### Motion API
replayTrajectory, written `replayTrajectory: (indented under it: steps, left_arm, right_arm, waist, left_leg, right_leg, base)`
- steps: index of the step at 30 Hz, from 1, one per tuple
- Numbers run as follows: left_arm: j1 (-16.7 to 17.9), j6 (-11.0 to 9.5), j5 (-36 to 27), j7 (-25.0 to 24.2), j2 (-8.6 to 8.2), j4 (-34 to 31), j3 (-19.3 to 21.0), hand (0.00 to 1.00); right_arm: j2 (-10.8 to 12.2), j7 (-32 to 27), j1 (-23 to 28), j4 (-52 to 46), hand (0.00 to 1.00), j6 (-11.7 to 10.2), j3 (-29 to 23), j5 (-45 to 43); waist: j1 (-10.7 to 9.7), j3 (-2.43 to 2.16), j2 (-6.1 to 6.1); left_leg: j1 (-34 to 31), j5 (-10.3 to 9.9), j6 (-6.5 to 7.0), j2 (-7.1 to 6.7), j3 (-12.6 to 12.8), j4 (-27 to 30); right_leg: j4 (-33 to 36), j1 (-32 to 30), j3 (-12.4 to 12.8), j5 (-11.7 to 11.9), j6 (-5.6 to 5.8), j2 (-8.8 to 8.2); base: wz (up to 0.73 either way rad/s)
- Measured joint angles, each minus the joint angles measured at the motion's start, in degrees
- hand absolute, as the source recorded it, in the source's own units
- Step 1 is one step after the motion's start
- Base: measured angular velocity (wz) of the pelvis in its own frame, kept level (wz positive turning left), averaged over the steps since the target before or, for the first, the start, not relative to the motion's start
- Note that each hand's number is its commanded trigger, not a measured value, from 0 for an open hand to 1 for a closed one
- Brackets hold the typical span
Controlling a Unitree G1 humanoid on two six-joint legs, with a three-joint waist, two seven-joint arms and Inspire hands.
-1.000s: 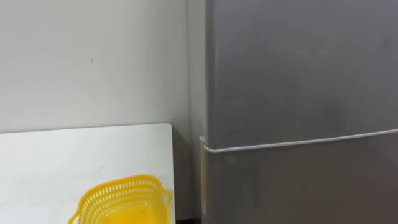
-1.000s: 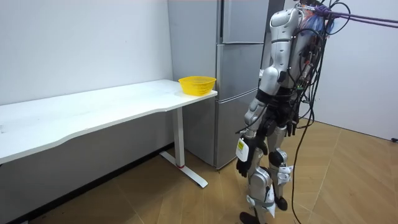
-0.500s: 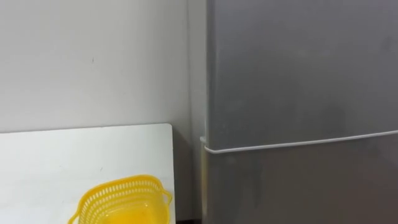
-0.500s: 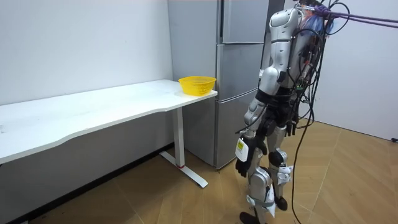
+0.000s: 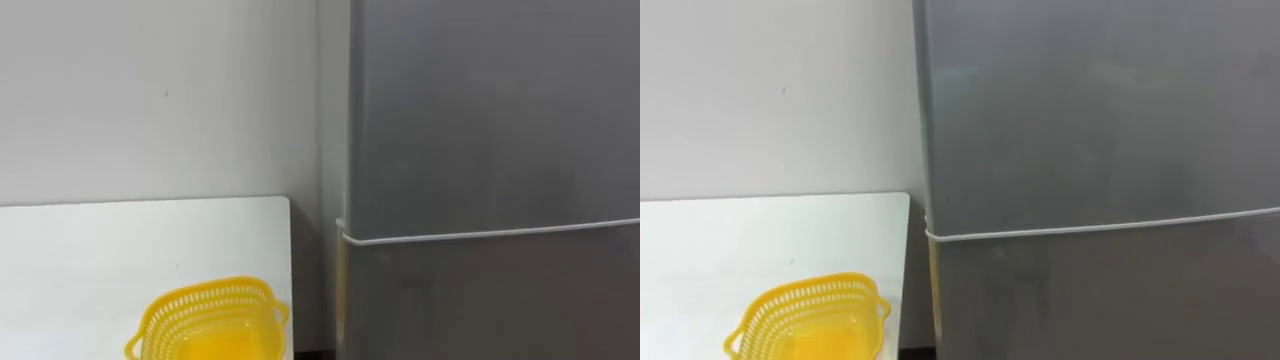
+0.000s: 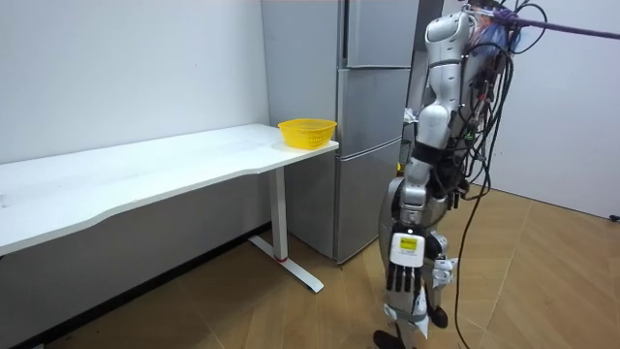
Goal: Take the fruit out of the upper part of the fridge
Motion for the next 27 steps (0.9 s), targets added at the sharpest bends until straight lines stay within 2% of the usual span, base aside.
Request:
replayTrajectory:
  steps: [1,3,4,5,6,8,9,10,11,14,15,20,23,24,27]
  left_arm:
    - [0.03,0.19,-1.24,1.17,0.01,-0.41,0.23,0.00]
    - [0.09,1.02,-5.59,5.84,0.08,-2.41,0.51,0.00]
    - [0.08,0.72,-10.59,9.88,0.11,-4.70,3.28,0.00]
    - [-0.03,-1.09,-17.93,13.44,0.39,-9.80,8.10,0.00]
    - [-0.61,-3.01,-21.61,14.93,0.56,-11.89,9.65,0.00]
    - [-4.73,-10.96,-34.23,18.56,1.44,-15.56,12.94,0.00]
    - [-6.22,-13.44,-38.37,20.54,1.49,-18.16,13.96,0.00]
    - [-6.58,-14.42,-39.80,21.62,1.47,-19.52,14.31,0.00]
    - [-6.82,-16.02,-41.35,23.92,1.28,-22.51,15.37,0.00]
    - [-6.75,-19.80,-40.53,30.15,1.24,-28.45,18.15,0.00]
    - [-6.10,-21.28,-37.69,32.94,1.29,-30.35,18.22,0.00]
    - [-3.31,-24.54,-28.69,42.43,1.21,-41.70,18.38,0.00]
    - [-3.27,-26.52,-21.95,46.85,1.27,-48.58,18.58,0.00]
    - [-3.28,-27.11,-19.22,48.41,1.48,-51.29,18.69,0.00]
    - [-3.29,-28.21,-11.86,52.13,1.83,-57.17,19.70,0.00]
  right_arm:
    - [0.01,-0.07,0.11,0.00,0.00,-0.01,-0.08,-0.02]
    - [0.02,-0.36,-0.09,0.01,0.00,-0.03,-0.81,-0.25]
    - [0.02,-0.64,-0.32,0.01,0.00,-0.04,-1.26,-0.25]
    - [0.01,-1.03,-0.37,-0.13,0.00,-0.05,-1.25,-0.25]
    - [-0.04,-1.39,-0.33,-0.40,0.00,-0.04,-1.24,-0.26]
    - [-0.45,-3.27,0.34,-1.69,0.00,-0.34,-1.22,-0.20]
    - [-0.52,-3.99,0.44,-2.03,0.00,-1.10,-1.22,-0.28]
    - [-0.51,-4.25,0.54,-2.22,0.00,-1.64,-1.23,-0.27]
    - [-0.53,-4.50,0.64,-2.49,0.00,-2.58,-1.26,-0.33]
    - [-0.60,-4.57,3.36,-6.37,0.00,-4.35,-1.37,-0.76]
    - [-0.68,-4.66,4.20,-7.04,0.00,-4.59,-1.42,-0.90]
    - [-0.64,-5.34,5.86,-8.85,0.00,-5.79,-1.47,-2.86]
    - [-0.66,-5.37,5.56,-8.90,0.00,-6.03,-1.38,-2.81]
    - [-0.68,-5.45,5.54,-8.94,0.00,-6.55,-1.32,-2.05]
    - [-0.88,-6.03,5.61,-8.89,0.00,-6.98,-1.21,0.14]
  waist:
    - [0.03,0.00,0.03]
    - [0.49,0.37,0.18]
    - [0.52,0.66,-0.17]
    - [0.91,0.64,-0.61]
    - [1.45,0.67,-0.73]
    - [3.29,0.46,-0.70]
    - [3.36,0.29,-0.50]
    - [3.43,0.13,-0.36]
    - [3.58,-0.24,-0.03]
    - [4.24,-1.25,0.75]
    - [4.26,-1.39,1.03]
    - [4.77,-1.21,1.51]
    - [5.49,-1.13,1.55]
    - [5.18,-1.13,1.56]
    - [5.42,-1.14,1.89]
  left_leg:
    - [0.00,0.00,0.00,0.04,-0.02,-0.02]
    - [-0.03,0.00,-0.01,0.15,-0.29,-0.11]
    - [-0.26,0.00,-0.03,0.13,-1.15,-0.21]
    - [-0.62,0.06,-0.12,0.10,-1.52,-0.30]
    - [-0.81,0.07,-0.14,0.13,-1.62,-0.31]
    - [-0.94,0.07,-0.13,0.11,-1.66,-0.48]
    - [-0.93,0.06,-0.12,0.04,-1.60,-0.59]
    - [-0.94,0.06,-0.12,0.01,-1.49,-0.73]
    - [-0.98,0.06,-0.11,-0.02,-1.25,-1.09]
    - [-0.85,0.11,-0.05,-0.08,-0.84,-1.56]
    - [-0.68,0.11,-0.04,-0.10,-0.82,-1.57]
    - [-0.67,0.10,-0.04,-0.16,-1.34,-1.71]
    - [-0.38,0.06,-0.02,-0.24,-1.81,-1.78]
    - [-0.34,0.02,0.01,-0.31,-2.34,-1.83]
    - [-0.34,0.03,0.01,-0.51,-3.63,-1.86]
  right_leg:
    - [0.03,0.06,-0.14,0.01,-0.01,0.02]
    - [0.13,0.07,-0.14,0.06,-0.11,0.11]
    - [0.13,-0.02,-0.57,0.12,-0.18,0.13]
    - [0.16,-0.24,-0.96,0.23,-0.32,0.15]
    - [0.17,-0.28,-0.96,0.28,-0.38,0.19]
    - [0.23,-0.27,-0.73,0.47,-0.43,0.25]
    - [0.24,-0.45,-0.56,0.55,-0.40,0.27]
    - [0.26,-0.65,-0.37,0.61,-0.40,0.31]
    - [0.46,-1.30,0.16,0.83,-0.46,0.38]
    - [1.23,-2.25,1.59,0.98,-0.57,0.62]
    - [1.20,-2.15,1.66,0.98,-0.57,0.63]
    - [1.03,-2.20,1.37,0.91,-0.48,0.56]
    - [0.96,-2.18,1.34,0.59,-0.41,0.51]
    - [1.01,-2.08,1.08,0.53,-0.41,0.47]
    - [1.11,-2.12,1.12,0.58,-0.49,0.56]
  base:
    - [0.10]
    - [0.10]
    - [0.14]
    - [0.13]
    - [0.05]
    - [-0.07]
    - [-0.11]
    - [-0.23]
    - [-0.31]
    - [-0.31]
    - [-0.14]
    - [0.02]
    - [0.06]
    - [0.10]
    - [0.02]
